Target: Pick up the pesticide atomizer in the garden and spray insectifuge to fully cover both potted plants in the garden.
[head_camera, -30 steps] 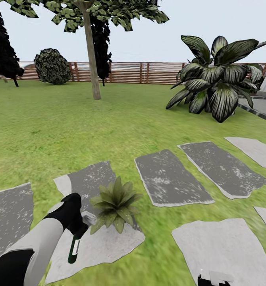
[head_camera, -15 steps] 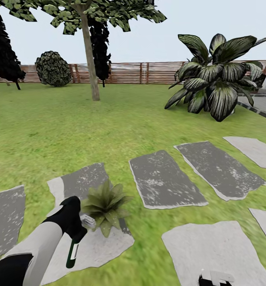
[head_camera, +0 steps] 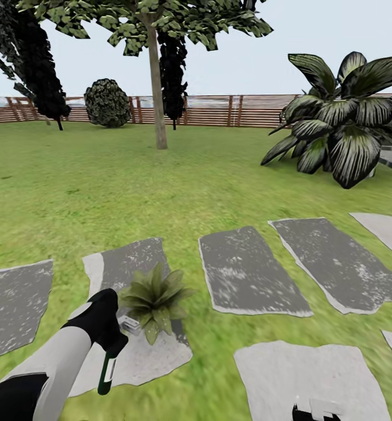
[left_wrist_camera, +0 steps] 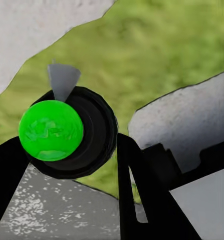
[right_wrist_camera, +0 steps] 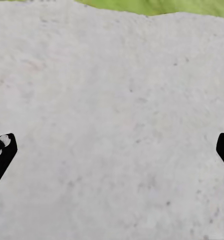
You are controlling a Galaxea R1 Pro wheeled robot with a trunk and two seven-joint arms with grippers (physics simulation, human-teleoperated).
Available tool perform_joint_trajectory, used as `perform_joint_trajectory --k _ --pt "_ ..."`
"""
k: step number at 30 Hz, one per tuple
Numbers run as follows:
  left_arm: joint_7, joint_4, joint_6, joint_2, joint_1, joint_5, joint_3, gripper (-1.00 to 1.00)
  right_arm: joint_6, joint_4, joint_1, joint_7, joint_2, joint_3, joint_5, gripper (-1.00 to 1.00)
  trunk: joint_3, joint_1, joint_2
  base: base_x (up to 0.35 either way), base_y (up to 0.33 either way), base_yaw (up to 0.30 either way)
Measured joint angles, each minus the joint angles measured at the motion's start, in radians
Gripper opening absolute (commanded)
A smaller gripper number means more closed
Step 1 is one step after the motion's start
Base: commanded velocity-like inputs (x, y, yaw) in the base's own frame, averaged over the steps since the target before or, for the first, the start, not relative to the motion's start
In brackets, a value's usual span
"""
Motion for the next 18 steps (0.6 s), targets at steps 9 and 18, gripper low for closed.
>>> perform_joint_trajectory --k 9,18 --pt "0.000 -0.004 0.001 -0.002 0.000 0.001 0.001 -1.00 0.000 0.000 0.000 0.000 0.000 0.000 -0.001 1.00 0.000 0.000 0.000 0.046 -0.275 0.040" --pt "-0.006 -0.026 0.004 -0.011 -0.019 0.003 0.003 -1.00 0.001 0.000 0.000 0.000 0.000 0.000 -0.001 1.00 0.000 0.000 0.000 0.075 -0.262 0.267"
